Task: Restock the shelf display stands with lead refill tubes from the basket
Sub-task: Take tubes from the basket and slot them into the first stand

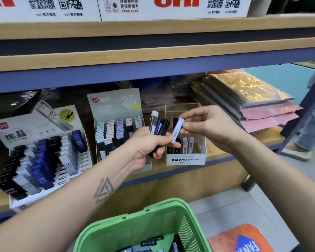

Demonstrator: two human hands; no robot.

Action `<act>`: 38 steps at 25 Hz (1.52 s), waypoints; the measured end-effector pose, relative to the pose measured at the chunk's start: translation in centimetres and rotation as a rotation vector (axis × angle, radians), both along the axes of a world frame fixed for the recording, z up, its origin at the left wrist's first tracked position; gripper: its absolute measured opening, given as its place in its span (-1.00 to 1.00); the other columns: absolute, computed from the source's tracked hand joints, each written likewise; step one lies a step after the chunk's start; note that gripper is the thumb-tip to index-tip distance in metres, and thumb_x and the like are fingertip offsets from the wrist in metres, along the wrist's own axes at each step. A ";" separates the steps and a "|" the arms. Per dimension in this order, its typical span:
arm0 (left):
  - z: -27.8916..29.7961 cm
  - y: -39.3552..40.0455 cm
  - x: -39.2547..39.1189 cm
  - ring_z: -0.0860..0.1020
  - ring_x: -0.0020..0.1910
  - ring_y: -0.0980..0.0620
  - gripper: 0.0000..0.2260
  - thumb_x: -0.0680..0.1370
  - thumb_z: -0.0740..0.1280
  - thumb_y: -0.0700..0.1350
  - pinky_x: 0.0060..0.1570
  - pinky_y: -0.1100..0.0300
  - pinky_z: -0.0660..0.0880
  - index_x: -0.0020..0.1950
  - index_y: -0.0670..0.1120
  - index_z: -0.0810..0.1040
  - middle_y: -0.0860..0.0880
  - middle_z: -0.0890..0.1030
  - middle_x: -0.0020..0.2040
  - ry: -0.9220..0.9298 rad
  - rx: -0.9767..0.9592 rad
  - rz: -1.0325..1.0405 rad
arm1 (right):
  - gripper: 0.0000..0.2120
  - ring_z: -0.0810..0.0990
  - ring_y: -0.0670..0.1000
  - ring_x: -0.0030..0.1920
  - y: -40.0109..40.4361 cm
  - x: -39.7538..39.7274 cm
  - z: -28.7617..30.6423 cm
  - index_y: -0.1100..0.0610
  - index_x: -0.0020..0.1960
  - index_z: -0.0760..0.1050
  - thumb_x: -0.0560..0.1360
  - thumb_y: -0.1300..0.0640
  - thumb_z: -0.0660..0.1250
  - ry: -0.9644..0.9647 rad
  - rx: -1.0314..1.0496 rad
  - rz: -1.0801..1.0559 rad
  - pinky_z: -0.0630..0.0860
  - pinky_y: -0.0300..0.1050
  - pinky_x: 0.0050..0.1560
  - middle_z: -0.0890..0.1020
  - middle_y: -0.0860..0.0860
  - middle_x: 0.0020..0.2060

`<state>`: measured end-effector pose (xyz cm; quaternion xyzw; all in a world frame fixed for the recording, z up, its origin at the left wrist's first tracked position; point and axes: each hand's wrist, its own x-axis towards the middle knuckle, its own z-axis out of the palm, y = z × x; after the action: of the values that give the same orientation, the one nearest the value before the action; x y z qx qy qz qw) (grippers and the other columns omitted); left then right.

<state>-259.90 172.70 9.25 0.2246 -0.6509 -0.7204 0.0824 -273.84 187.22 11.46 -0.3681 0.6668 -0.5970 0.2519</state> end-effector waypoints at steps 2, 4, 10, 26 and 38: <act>-0.2 0.4 -0.7 0.32 -0.57 0.11 -0.93 0.57 0.36 -0.29 -0.55 0.30 0.20 -0.10 -0.18 0.56 -0.30 0.70 -0.05 -0.001 0.005 -0.023 | -0.78 0.73 0.14 -0.12 0.9 -0.4 0.1 0.33 0.12 0.60 0.49 0.46 0.41 0.010 0.005 -0.006 0.68 -0.05 -0.02 0.71 0.28 -0.12; -0.4 0.8 -1.2 0.32 -0.57 0.11 -0.97 0.57 0.36 -0.28 -0.55 0.31 0.20 -0.06 -0.20 0.56 -0.31 0.70 -0.05 -0.003 0.011 -0.046 | -0.81 0.72 0.14 -0.14 1.4 -0.9 0.1 0.35 0.10 0.61 0.49 0.41 0.44 0.033 0.011 -0.028 0.69 -0.03 -0.01 0.71 0.29 -0.12; -1.3 0.9 -2.1 0.33 -0.55 0.12 -0.84 0.57 0.39 -0.25 -0.56 0.32 0.21 0.10 -0.30 0.58 -0.31 0.69 -0.01 0.016 0.108 -0.058 | -0.92 0.71 0.09 -0.23 2.5 -2.1 -0.1 0.32 -0.01 0.63 0.50 0.35 0.46 0.066 0.082 -0.089 0.67 -0.08 -0.12 0.71 0.26 -0.21; -0.7 0.1 -2.5 0.39 -0.52 0.08 -0.80 0.60 0.37 -0.11 -0.58 0.32 0.27 -0.02 -0.26 0.61 -0.19 0.61 -0.24 0.016 0.187 0.103 | -0.87 0.63 -0.07 -0.17 3.0 -3.5 -1.3 0.03 -0.09 0.61 0.47 0.20 0.53 0.747 0.428 -0.268 0.48 -0.19 -0.18 0.61 -0.12 -0.26; -0.8 0.2 -2.0 0.39 -0.53 0.09 -0.79 0.61 0.33 -0.14 -0.59 0.33 0.28 0.04 -0.31 0.58 -0.17 0.58 -0.27 0.024 0.266 0.065 | -0.89 0.64 0.13 -0.01 1.8 -3.0 -4.4 -0.03 -0.01 0.69 0.49 0.15 0.48 1.043 0.630 -0.309 0.47 -0.08 -0.16 0.71 -0.02 -0.08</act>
<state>-261.92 172.86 8.45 0.2459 -0.5410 -0.8000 0.0831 -276.84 189.05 7.08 -0.4184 0.8914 -0.1431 -0.0996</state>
